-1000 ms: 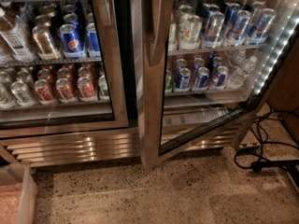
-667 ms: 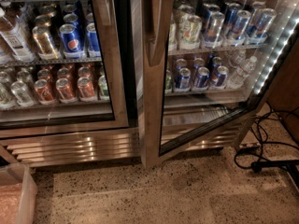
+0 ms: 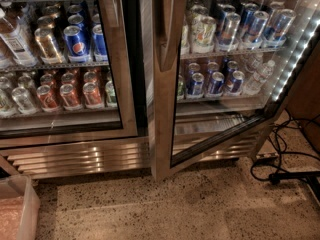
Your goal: Open right fridge door
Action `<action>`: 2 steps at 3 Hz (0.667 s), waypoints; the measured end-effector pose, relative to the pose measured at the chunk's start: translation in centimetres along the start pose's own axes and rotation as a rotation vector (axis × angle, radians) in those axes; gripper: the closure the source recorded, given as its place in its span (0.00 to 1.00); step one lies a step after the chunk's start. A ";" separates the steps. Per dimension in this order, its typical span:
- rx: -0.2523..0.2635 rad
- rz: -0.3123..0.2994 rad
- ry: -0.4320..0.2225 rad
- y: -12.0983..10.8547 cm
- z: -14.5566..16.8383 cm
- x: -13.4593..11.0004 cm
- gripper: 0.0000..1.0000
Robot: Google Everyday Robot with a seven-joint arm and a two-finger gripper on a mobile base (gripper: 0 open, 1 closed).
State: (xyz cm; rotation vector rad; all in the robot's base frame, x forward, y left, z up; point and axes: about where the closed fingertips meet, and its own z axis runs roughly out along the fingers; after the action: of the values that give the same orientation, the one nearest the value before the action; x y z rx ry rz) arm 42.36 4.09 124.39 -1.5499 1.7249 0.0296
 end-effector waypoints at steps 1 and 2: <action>0.000 0.000 0.000 0.0 0.0 0.0 1.00; 0.000 0.000 0.000 0.0 0.0 0.0 1.00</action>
Offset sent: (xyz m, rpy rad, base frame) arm 0.0068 0.0050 -0.0077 -0.0385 0.0130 0.0044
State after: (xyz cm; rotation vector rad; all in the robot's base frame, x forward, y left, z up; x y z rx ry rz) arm 42.36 4.09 124.39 -1.5499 1.7249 0.0296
